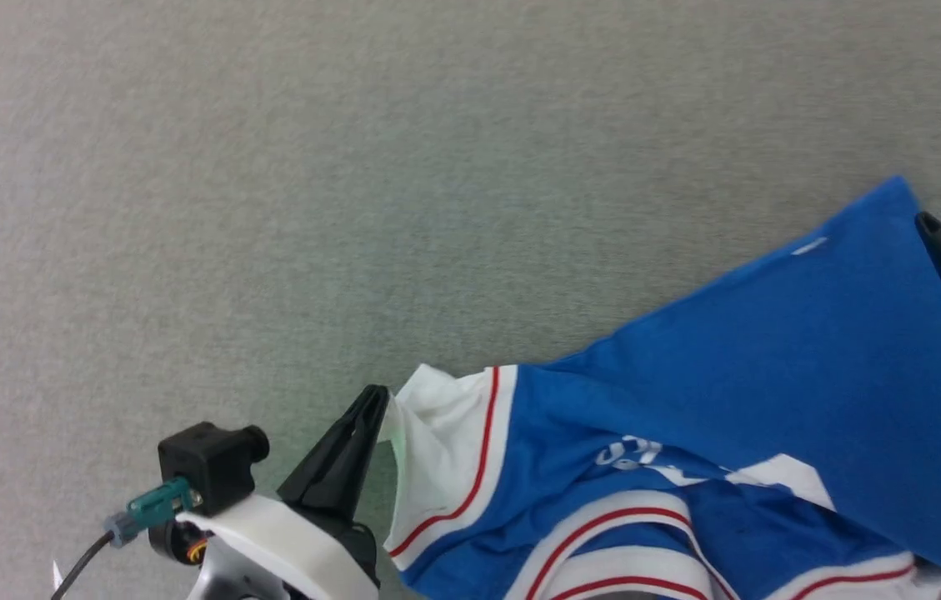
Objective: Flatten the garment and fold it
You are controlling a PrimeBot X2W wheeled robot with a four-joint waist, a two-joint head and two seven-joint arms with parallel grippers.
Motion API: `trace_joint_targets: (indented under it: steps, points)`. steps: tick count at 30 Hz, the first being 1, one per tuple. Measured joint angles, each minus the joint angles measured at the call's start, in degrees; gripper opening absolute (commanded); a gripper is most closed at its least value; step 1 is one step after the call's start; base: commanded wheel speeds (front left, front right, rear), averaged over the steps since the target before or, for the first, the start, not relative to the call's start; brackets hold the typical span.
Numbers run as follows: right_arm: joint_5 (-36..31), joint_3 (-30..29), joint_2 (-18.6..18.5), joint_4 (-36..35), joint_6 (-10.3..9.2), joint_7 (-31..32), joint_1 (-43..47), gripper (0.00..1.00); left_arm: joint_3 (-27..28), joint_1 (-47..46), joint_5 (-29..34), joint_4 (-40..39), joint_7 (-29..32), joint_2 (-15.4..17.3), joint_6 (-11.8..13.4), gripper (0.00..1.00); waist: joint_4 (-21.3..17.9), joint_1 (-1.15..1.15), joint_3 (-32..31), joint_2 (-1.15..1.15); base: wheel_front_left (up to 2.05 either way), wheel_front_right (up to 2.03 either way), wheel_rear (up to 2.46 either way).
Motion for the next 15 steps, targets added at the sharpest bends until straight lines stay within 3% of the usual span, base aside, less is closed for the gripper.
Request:
trace_joint_targets:
  steps: [9, 10, 11, 12, 15]
  points:
    - [-0.4, 1.8, -3.8, 5.5, 0.0, 2.0, -1.5, 1.0, -1.2, -0.9, 0.4, 1.3, -0.5, -1.1, -0.4, 0.0, 4.5, -0.01, 3.6, 0.0, 0.0, 0.0, 0.0]
    - [-0.2, 1.8, -4.3, 5.7, 0.0, 3.0, -1.6, 0.45, -1.3, -1.0, 0.4, 1.4, -0.5, -1.1, -0.5, 0.0, 4.9, -0.02, 3.8, 0.0, 0.0, 0.0, 0.0]
    - [0.3, 1.7, -4.6, 5.8, 0.0, 4.4, -1.9, 0.07, -1.4, -1.2, 0.4, 1.5, -0.5, -1.2, -0.5, 0.0, 5.2, -0.02, 4.1, 0.0, 0.0, 0.0, 0.0]
    - [0.7, 1.7, -4.8, 5.7, -0.01, 5.7, -2.1, 0.0, -1.4, -1.4, 0.4, 1.6, -0.6, -1.1, -0.5, 0.0, 5.5, -0.02, 4.3, 0.0, 0.0, 0.0, 0.0]
    - [1.6, 2.0, -5.7, 4.7, 0.0, 8.6, -2.7, 0.0, -1.3, -1.5, 0.4, 1.8, -0.7, -1.1, -0.5, 0.0, 6.2, -0.02, 4.7, 0.0, 0.0, 0.0, 0.0]
